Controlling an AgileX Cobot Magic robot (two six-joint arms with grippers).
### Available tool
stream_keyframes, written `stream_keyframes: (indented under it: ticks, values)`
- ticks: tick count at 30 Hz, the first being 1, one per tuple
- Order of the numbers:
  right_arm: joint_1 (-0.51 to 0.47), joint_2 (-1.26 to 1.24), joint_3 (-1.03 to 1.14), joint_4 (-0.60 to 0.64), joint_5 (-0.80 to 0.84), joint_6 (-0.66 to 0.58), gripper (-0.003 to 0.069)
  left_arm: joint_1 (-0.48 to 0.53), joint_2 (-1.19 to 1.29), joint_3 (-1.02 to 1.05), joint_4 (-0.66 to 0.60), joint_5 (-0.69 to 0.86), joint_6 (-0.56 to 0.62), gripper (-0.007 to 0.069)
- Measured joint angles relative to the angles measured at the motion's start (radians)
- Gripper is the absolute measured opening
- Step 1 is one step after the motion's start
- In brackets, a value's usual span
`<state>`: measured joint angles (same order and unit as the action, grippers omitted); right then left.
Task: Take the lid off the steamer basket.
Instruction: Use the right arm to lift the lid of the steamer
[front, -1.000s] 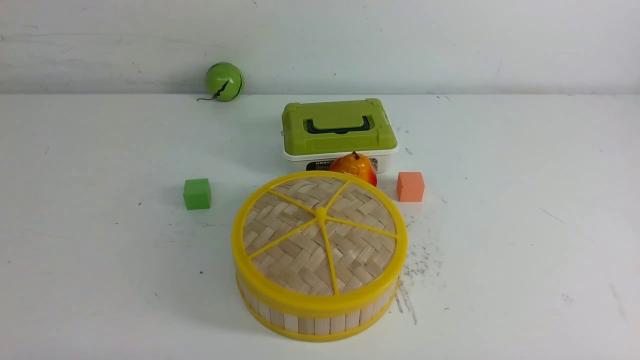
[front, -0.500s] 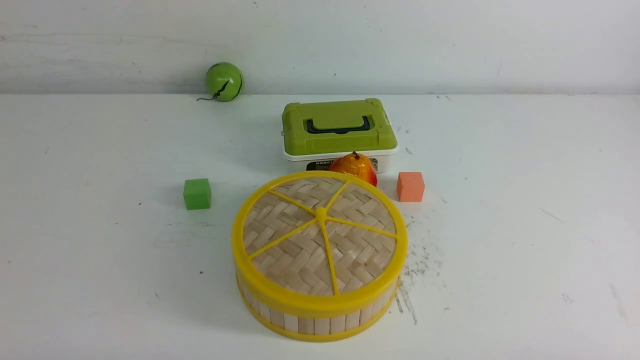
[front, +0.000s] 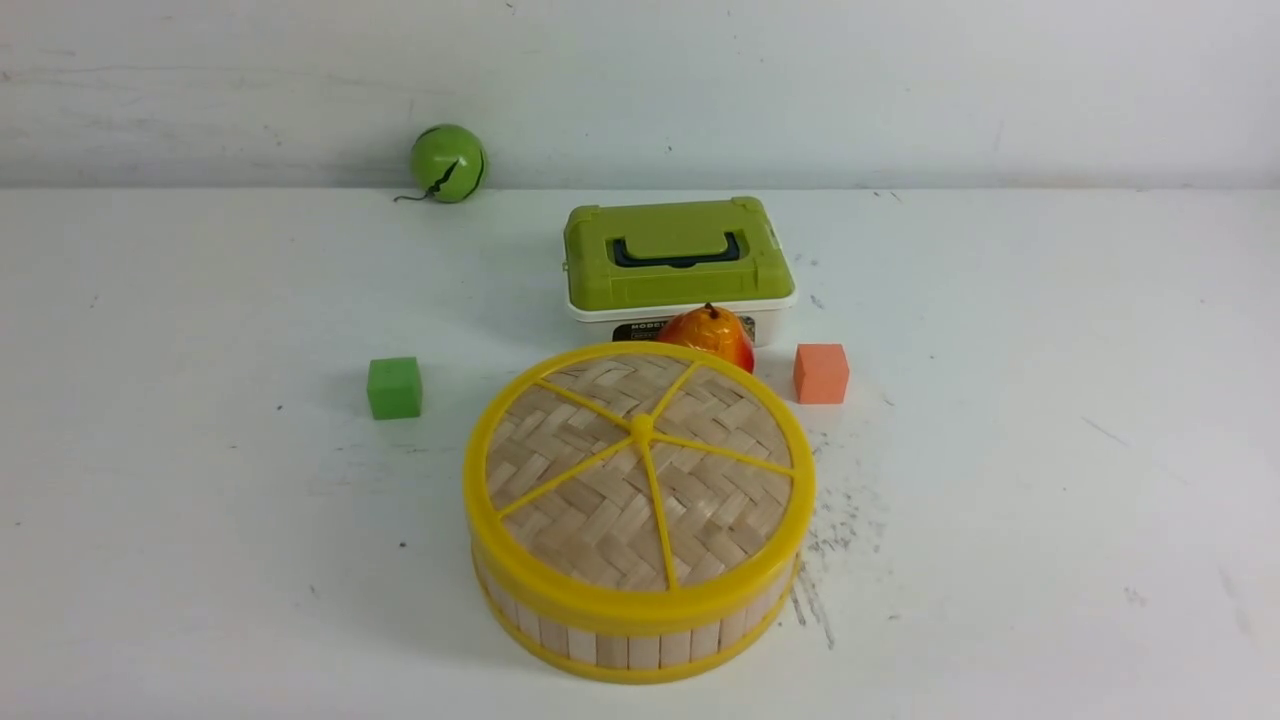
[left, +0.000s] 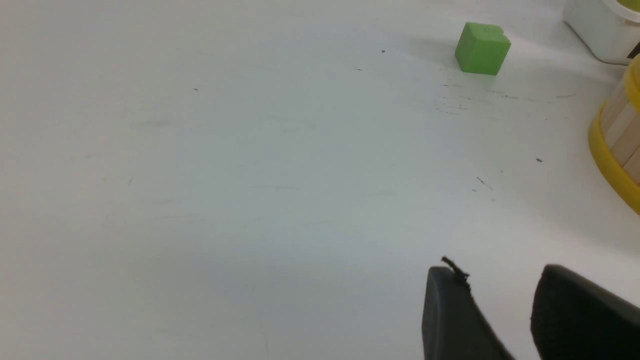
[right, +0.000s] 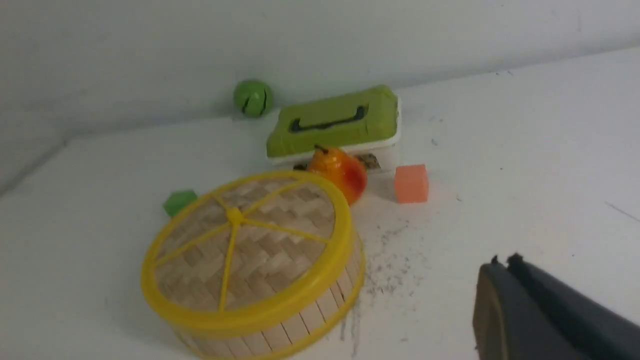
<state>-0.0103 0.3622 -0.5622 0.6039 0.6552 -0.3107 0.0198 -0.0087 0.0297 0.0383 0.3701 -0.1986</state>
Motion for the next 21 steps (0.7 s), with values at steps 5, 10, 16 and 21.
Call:
stream_keyframes:
  ticks: [5, 10, 16, 21]
  values:
    - [0.000, 0.282, -0.331, -0.117, 0.304, -0.059, -0.0022, 0.000, 0.000, 0.000, 0.000, 0.000, 0.000, 0.0239]
    - [0.035, 0.592, -0.624, -0.162, 0.561, -0.086, -0.0013, 0.000, 0.000, 0.000, 0.000, 0.000, 0.000, 0.0239]
    - [0.252, 0.890, -0.797, -0.259, 0.591, -0.079, -0.0009, 0.000, 0.000, 0.000, 0.000, 0.000, 0.000, 0.0239]
    - [0.446, 1.127, -0.981, -0.451, 0.592, 0.028, -0.0005, 0.000, 0.000, 0.000, 0.000, 0.000, 0.000, 0.0239]
